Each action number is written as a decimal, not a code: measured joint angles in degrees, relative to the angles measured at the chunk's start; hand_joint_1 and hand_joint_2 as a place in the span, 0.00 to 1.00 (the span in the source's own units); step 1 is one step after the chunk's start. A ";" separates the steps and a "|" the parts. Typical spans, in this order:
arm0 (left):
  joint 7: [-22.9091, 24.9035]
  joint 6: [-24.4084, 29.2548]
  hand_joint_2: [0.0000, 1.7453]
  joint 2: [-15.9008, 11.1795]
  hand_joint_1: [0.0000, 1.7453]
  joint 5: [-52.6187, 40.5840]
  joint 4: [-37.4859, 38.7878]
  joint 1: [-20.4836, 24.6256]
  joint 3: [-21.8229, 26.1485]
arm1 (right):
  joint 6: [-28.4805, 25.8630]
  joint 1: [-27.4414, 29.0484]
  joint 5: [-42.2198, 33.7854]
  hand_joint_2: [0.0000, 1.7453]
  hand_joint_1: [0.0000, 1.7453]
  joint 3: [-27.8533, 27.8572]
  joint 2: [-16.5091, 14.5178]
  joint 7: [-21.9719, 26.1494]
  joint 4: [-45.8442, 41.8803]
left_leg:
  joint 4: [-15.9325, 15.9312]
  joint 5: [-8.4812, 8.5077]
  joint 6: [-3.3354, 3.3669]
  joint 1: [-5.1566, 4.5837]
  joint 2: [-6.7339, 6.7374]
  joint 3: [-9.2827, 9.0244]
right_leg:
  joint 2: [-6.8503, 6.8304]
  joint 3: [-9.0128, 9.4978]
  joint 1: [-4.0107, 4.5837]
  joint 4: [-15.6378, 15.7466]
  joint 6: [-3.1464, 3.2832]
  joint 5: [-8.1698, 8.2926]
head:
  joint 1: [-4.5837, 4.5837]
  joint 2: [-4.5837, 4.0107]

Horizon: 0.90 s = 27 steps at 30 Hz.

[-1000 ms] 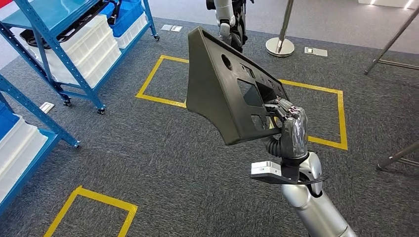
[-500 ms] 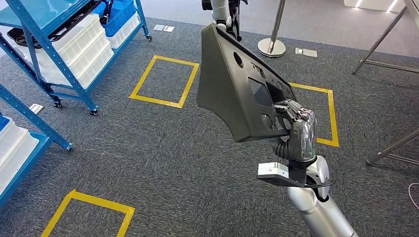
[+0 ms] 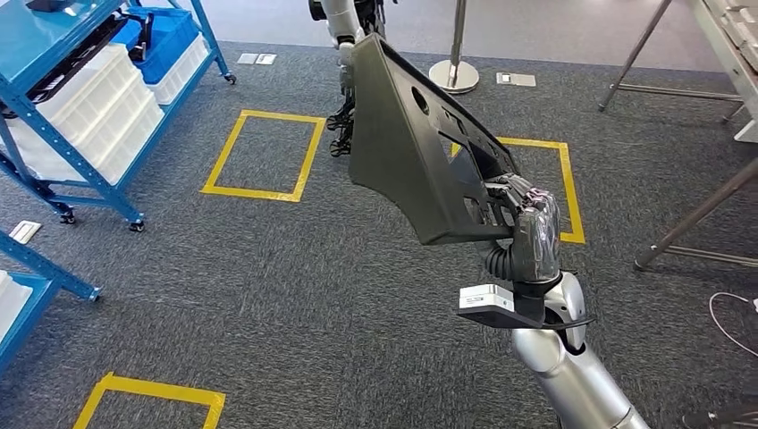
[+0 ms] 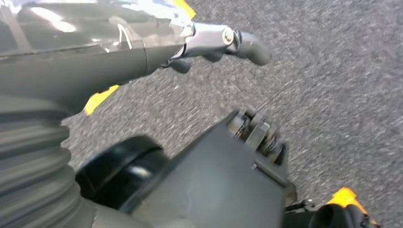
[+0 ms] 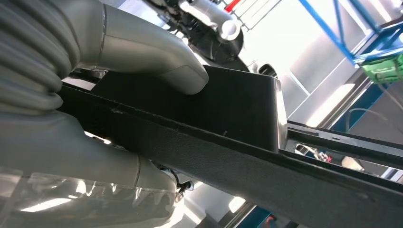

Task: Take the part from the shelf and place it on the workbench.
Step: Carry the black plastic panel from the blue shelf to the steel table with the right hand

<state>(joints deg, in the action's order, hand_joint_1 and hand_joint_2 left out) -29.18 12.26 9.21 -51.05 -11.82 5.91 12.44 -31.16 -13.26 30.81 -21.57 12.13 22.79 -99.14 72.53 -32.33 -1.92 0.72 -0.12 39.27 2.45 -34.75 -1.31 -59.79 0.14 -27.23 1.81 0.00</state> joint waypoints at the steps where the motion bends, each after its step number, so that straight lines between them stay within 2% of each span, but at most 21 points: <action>1: 0.08 0.02 1.00 -0.04 0.00 -0.02 0.00 0.01 0.00 | -0.01 0.01 -0.05 1.00 1.00 0.00 -0.02 0.03 0.00 | -4.24 2.14 0.14 0.04 -1.01 -1.89 | 0.62 0.09 -0.06 0.00 -0.05 -0.02 | 0.13 0.00; 3: 0.10 0.08 1.00 -0.18 0.00 -0.03 0.00 0.01 0.00 | -0.10 0.05 -0.21 1.00 1.00 0.01 -0.07 0.16 -0.01 | -11.04 4.68 0.29 0.20 -3.84 -4.85 | 1.79 -0.07 -0.04 -0.12 -0.39 0.00 | 0.28 0.00; 4: 0.08 0.12 1.00 -0.24 0.00 -0.02 0.00 -0.02 0.00 | -0.16 0.16 -0.28 1.00 1.00 0.02 -0.10 0.27 -0.01 | -12.49 4.92 0.30 0.15 -4.85 -5.40 | 2.34 -0.30 -0.14 -0.13 -0.70 0.09 | 0.30 0.00; 5: 0.05 0.14 1.00 -0.32 0.00 0.02 0.00 -0.04 0.00 | -0.24 0.38 -0.34 1.00 1.00 0.03 -0.14 0.39 -0.02 | -12.74 4.75 0.32 0.04 -5.00 -5.48 | 2.90 -0.53 -0.24 -0.06 -1.10 0.25 | 0.29 0.00; 6: -0.02 0.19 1.00 -0.39 0.00 0.10 -0.01 -0.03 0.01 | -0.36 0.70 -0.36 1.00 1.00 0.05 -0.19 0.50 -0.03 | -12.92 4.78 0.44 -0.06 -4.48 -5.54 | 3.53 -0.68 -0.42 0.11 -1.55 0.42 | 0.28 0.00; 7: -0.12 0.24 1.00 -0.49 0.00 0.21 -0.02 -0.01 0.01 | -0.49 1.07 -0.35 1.00 1.00 0.10 -0.22 0.61 -0.04 | -13.17 4.90 0.72 -0.09 -3.86 -5.70 | 3.46 -0.84 -0.49 0.06 -1.88 0.38 | 0.27 0.00; 8: -0.25 0.28 1.00 -0.58 0.00 0.35 -0.03 0.04 0.02 | -0.66 1.35 -0.34 1.00 1.00 0.17 -0.25 0.72 -0.05 | -13.43 5.01 1.07 -0.02 -3.19 -5.87 | 2.76 -1.29 -0.39 -0.65 -2.12 -0.12 | 0.13 0.00; 10: -0.58 0.35 1.00 -0.65 0.00 0.64 -0.04 0.06 0.02 | -1.04 1.71 -0.27 1.00 1.00 0.39 -0.31 1.00 -0.08 | -13.84 5.13 1.65 0.04 -1.64 -6.12 | 0.30 -3.76 -0.07 -5.39 -2.25 -2.71 | -0.58 0.00; 12: -0.85 0.36 1.00 -0.67 0.00 0.95 -0.03 -0.10 0.02 | -1.43 2.22 -0.20 1.00 1.00 0.60 -0.36 1.29 -0.09 | -13.84 5.03 1.89 -0.07 -0.07 -6.12 | -1.09 -7.44 0.06 -12.57 -2.33 -5.65 | -1.46 0.00; 13: -0.94 0.36 1.00 -0.68 0.00 1.07 -0.02 -0.16 0.02 | -1.60 2.62 -0.20 1.00 1.00 0.68 -0.37 1.37 -0.09 | -13.83 4.97 1.94 -0.10 0.70 -6.13 | -1.38 -8.56 0.05 -14.73 -2.39 -6.07 | -1.76 0.00; 14: -0.99 0.36 1.00 -0.68 0.00 1.13 -0.02 -0.17 0.02 | -1.73 3.01 -0.19 1.00 1.00 0.79 -0.37 1.41 -0.13 | -13.82 4.91 1.93 -0.11 1.41 -6.15 | -1.61 -8.60 0.04 -14.77 -2.43 -5.45 | -2.09 0.00; 15: -1.05 0.36 1.00 -0.67 0.00 1.17 -0.02 -0.15 0.02 | -1.84 3.32 -0.19 1.00 1.00 0.91 -0.37 1.43 -0.21 | -13.80 4.82 1.86 -0.10 2.06 -6.20 | -1.95 -7.47 0.02 -12.57 -2.45 -3.96 | -2.39 0.00; 16: -1.11 0.36 1.00 -0.64 0.00 1.20 -0.02 -0.12 0.02 | -1.92 3.51 -0.17 1.00 1.00 1.03 -0.37 1.48 -0.39 | -13.74 4.68 1.71 -0.10 2.69 -6.29 | -2.68 -5.38 -0.01 -8.64 -2.47 -2.02 | -2.68 0.00; 18: -1.24 0.37 1.00 -0.58 0.00 1.34 -0.03 -0.04 0.02 | -2.05 3.68 -0.05 1.00 1.00 1.27 -0.37 1.67 -0.82 | -13.51 4.31 1.20 -0.37 3.72 -6.40 | -4.45 -1.74 0.21 -1.87 -2.30 0.20 | -3.07 0.00; 19: -1.31 0.38 1.00 -0.57 0.00 1.45 -0.03 0.00 0.02 | -2.16 3.83 0.04 1.00 1.00 1.36 -0.37 1.78 -1.02 | -13.43 4.18 0.95 -0.54 4.13 -6.48 | -4.96 -0.85 0.34 -0.22 -2.13 0.48 | -2.97 0.00; 20: -1.39 0.40 1.00 -0.56 0.00 1.56 -0.03 0.03 0.02 | -2.27 4.05 0.14 1.00 1.00 1.43 -0.36 1.89 -1.15 | -13.44 4.13 0.76 -0.68 4.49 -6.57 | -4.91 -0.76 0.52 0.02 -1.90 0.28 | -2.72 0.00; 22: -1.60 0.47 1.00 -0.51 0.00 1.92 -0.03 0.08 0.02 | -2.51 4.65 0.35 1.00 1.00 1.52 -0.33 2.05 -1.51 | -13.55 3.95 0.30 -0.54 4.85 -6.94 | -3.97 -0.78 0.48 0.10 -1.29 0.43 | -2.18 0.00; 24: -1.90 0.73 1.00 -0.39 0.00 2.49 -0.03 0.14 0.06 | -2.87 5.13 0.58 1.00 1.00 1.56 -0.32 2.28 -2.15 | -11.52 2.26 -0.13 -0.22 3.26 -6.31 | -3.10 -0.68 0.25 0.21 -0.53 0.53 | -1.69 0.00; 26: -2.13 1.09 1.00 -0.22 0.00 2.97 -0.02 0.02 0.12 | -3.33 5.59 0.74 1.00 1.00 1.55 -0.32 2.43 -2.77 | -4.76 -1.37 -0.23 -0.10 1.05 -3.37 | -2.22 -0.62 0.16 0.25 0.01 0.55 | -0.90 0.00; 27: -2.16 1.17 1.00 -0.15 0.00 3.18 0.00 -0.12 0.15 | -3.53 5.93 0.78 1.00 1.00 1.56 -0.32 2.44 -2.96 | -0.68 -3.01 -0.21 -0.10 0.59 -1.48 | -1.73 -0.62 0.21 0.24 0.13 0.55 | -0.57 0.00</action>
<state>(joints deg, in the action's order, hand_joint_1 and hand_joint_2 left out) -31.34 13.43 9.07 -47.87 -11.82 5.79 12.59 -34.70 -7.33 31.58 -20.01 11.81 25.23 -102.10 71.85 -35.34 -2.14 0.62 0.47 37.79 0.72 -35.37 -1.10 -59.55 0.27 -26.68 1.24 0.00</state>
